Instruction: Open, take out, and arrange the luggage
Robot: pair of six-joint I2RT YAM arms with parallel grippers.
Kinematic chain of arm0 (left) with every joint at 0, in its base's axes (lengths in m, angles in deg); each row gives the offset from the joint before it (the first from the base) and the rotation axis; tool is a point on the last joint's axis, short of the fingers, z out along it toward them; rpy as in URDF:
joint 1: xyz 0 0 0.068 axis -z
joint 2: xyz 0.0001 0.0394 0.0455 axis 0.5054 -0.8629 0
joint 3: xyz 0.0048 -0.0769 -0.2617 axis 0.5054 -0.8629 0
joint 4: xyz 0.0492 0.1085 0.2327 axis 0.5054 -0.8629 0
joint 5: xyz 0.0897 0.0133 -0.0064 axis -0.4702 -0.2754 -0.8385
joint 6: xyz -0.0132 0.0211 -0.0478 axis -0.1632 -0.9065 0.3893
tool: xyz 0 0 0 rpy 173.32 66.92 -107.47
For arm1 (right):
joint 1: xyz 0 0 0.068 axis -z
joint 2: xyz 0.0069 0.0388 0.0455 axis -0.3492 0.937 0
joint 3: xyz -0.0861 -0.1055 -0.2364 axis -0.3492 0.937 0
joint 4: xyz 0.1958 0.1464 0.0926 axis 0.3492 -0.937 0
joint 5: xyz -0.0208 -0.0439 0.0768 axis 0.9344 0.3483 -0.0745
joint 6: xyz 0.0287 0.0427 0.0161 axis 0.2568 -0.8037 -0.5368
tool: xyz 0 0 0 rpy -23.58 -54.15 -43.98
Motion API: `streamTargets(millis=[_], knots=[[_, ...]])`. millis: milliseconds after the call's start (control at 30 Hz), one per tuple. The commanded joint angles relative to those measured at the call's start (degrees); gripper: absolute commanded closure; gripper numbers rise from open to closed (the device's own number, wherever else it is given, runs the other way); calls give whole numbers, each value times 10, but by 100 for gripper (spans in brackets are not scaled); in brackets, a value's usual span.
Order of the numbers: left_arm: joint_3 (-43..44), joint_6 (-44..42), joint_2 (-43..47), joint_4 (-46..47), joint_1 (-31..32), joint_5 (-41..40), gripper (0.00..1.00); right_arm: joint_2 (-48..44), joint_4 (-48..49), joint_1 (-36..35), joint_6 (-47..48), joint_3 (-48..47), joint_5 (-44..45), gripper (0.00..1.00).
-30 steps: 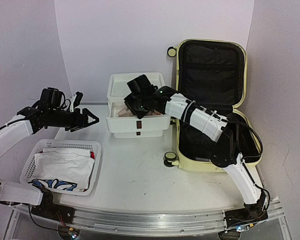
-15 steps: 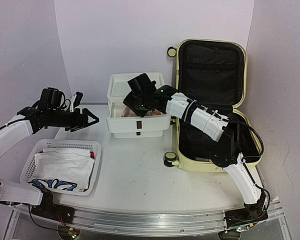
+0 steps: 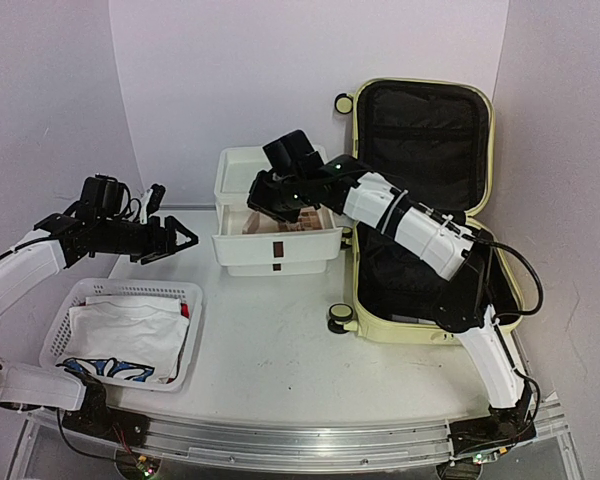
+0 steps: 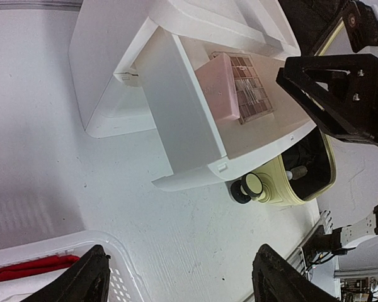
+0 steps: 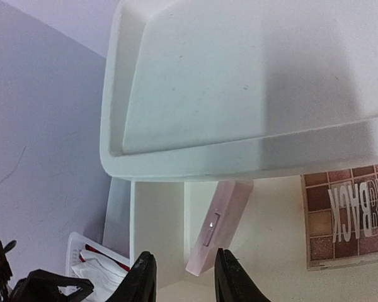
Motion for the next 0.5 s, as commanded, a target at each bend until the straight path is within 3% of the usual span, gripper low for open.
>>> streamTargets(millis=[0,200,467], knots=[[0,3,10,22,1,5,22,11,12,-7,71,-49,-39,69],[-5,6,17,22,1,4,22,46,20,-6,123,-77,-55,81],[-11,4,16,22,1,5,22,81,41,-7,166,-101,-60,81]])
